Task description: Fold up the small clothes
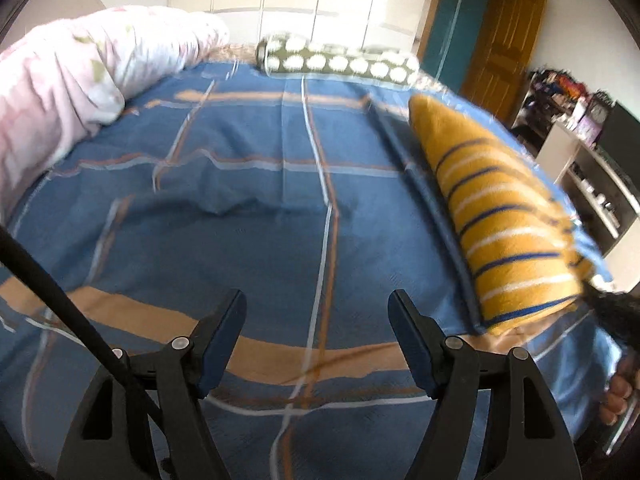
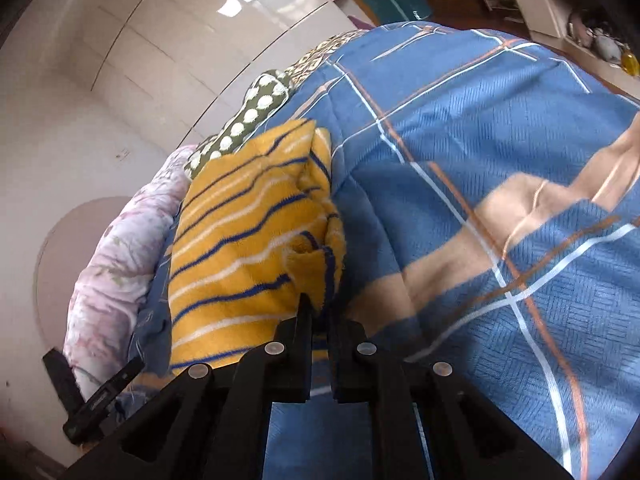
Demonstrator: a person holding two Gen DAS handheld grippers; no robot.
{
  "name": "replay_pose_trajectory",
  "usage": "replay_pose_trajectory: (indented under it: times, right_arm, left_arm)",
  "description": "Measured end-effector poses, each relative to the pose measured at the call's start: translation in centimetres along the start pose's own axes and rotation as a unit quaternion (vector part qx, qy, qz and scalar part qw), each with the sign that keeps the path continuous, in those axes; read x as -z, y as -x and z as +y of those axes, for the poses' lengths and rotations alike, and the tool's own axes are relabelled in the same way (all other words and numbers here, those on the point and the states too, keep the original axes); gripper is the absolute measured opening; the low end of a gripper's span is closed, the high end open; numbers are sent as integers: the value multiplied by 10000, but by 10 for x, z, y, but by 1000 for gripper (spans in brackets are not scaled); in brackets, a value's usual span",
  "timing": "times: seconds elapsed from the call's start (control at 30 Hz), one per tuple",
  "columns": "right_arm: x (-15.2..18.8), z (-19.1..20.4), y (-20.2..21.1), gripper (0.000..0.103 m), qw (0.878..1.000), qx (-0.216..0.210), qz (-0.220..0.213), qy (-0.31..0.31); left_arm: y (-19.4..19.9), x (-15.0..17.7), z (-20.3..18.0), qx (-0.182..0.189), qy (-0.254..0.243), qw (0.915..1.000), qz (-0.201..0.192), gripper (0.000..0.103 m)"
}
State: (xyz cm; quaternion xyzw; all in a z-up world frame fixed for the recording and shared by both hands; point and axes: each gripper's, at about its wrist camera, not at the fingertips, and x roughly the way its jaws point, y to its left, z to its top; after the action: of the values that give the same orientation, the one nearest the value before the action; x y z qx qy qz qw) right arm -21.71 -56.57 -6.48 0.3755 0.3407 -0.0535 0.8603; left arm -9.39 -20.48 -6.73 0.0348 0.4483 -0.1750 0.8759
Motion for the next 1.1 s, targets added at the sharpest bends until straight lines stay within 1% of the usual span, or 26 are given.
replay_pose_trajectory:
  times: [0.1, 0.13, 0.17, 0.2, 0.27, 0.33, 0.47, 0.53, 0.6, 0.63, 0.7, 0.73, 0.77, 0.8, 0.83, 0.9, 0.97, 1.0, 1.03, 1.1]
  right_arm:
    - [-4, 2, 17, 12, 9993, 134, -307, 163]
    - [-7, 3, 24, 12, 9989, 120, -419, 167]
    - [-9, 3, 32, 12, 9983, 99, -550, 144]
    - [-11, 5, 38, 12, 9977, 78, -661, 140]
    - [-14, 15, 44, 14, 9967, 32, -773, 243]
    - [-18, 32, 42, 14, 9959, -2, -787, 440]
    - [-36, 75, 12, 14, 9947, -280, -490, 858]
    - [-44, 85, -10, 14, 9946, -315, -298, 946]
    - [-54, 78, -42, 14, 9968, -243, 9, 758]
    - [-57, 66, -64, 13, 9977, -135, 328, 584]
    - [-54, 47, -90, 3, 9962, 48, 775, 383]
    - [-52, 39, -90, 2, 9970, -99, 741, 202]
    - [-51, 37, -85, 2, 9973, -75, 725, 122]
    - [-52, 42, -79, 2, 9971, 137, 731, 143]
    - [-52, 53, -71, 5, 9971, 348, 613, 302]
    - [-55, 79, -61, 13, 9962, 385, 366, 691]
    - [-62, 111, -60, 13, 9939, 177, 204, 1069]
    - [-65, 123, -63, 13, 9929, 17, 220, 1165]
    - [-70, 139, -76, 13, 9914, -198, 321, 1253]
    - [-77, 156, -98, 13, 9899, -363, 456, 1296]
  left_arm:
    - [-23, 7, 1, -211, 33, 9994, 266, 72]
    - [-25, 11, 2, -261, 22, 9993, 252, 73]
    - [-24, 13, 1, -286, -6, 9995, 144, 75]
    - [-24, 15, -1, -333, -50, 9994, 78, 79]
    - [-26, 18, -5, -449, -167, 9988, 37, 83]
    - [-26, 20, -5, -473, -200, 9987, 24, 90]
    - [-29, 18, -1, -360, -173, 9992, 69, 94]
    - [-29, 19, -1, -386, -202, 9990, 15, 94]
    - [-28, 20, -1, -389, -208, 9990, -34, 94]
    - [-28, 22, -1, -369, -199, 9991, -52, 94]
    - [-27, 23, 0, -319, -181, 9993, -86, 94]
    - [-26, 23, 0, -302, -176, 9993, -99, 94]
    - [-26, 24, 1, -280, -167, 9994, -115, 94]
    - [-26, 24, 2, -264, -157, 9995, -123, 94]
    - [-27, 24, 2, -245, -146, 9995, -127, 95]
    - [-27, 24, 2, -235, -141, 9995, -127, 95]
    - [-27, 24, 2, -220, -135, 9996, -137, 95]
    - [-27, 24, 2, -213, -131, 9996, -139, 95]
    - [-26, 24, 2, -208, -128, 9996, -143, 95]
    - [-26, 24, 2, -200, -126, 9996, -155, 95]
